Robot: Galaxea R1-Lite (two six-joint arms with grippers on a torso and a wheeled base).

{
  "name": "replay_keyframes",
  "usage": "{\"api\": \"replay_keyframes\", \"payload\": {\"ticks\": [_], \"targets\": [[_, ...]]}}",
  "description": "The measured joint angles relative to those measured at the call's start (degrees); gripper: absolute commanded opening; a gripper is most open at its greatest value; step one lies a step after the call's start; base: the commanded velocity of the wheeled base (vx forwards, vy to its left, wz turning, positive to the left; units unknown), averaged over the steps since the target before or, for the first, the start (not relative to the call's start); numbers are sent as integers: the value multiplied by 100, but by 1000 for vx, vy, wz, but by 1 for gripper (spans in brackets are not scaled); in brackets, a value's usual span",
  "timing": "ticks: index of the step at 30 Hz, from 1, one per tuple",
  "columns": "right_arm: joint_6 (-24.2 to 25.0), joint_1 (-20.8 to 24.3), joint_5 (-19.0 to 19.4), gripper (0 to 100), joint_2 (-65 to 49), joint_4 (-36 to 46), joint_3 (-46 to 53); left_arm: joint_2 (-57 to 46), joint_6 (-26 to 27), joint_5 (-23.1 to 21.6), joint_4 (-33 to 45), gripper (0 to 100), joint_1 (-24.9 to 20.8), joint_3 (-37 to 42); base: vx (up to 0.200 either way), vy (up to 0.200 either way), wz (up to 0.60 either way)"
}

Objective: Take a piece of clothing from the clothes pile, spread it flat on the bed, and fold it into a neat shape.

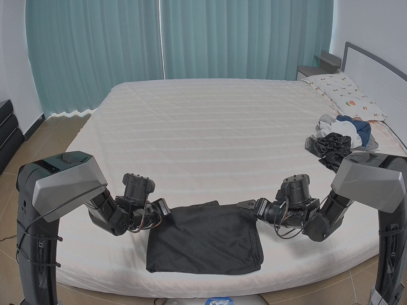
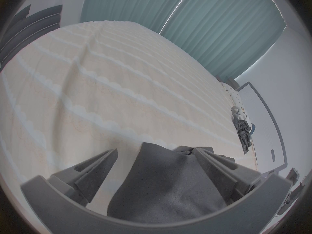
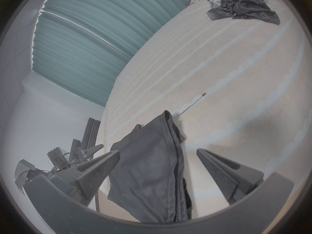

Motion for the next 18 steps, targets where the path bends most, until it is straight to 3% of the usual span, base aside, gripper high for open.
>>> {"api": "replay_keyframes", "payload": {"ticks": [8,15,16,18], "targets": [[-20,30,-266,100,385,731,-1014,76,-195,477,-41,0,48,-107,0,0,0],[-33,12,-351,100,686,1208,-1694,96,-290,573,-143,0,63,-149,0,0,0],[-33,9,-369,0,719,1241,-1766,98,-293,575,-143,0,63,-149,0,0,0],[-34,12,-452,0,791,1309,-1915,102,-294,578,-148,0,63,-149,0,0,0]]}}
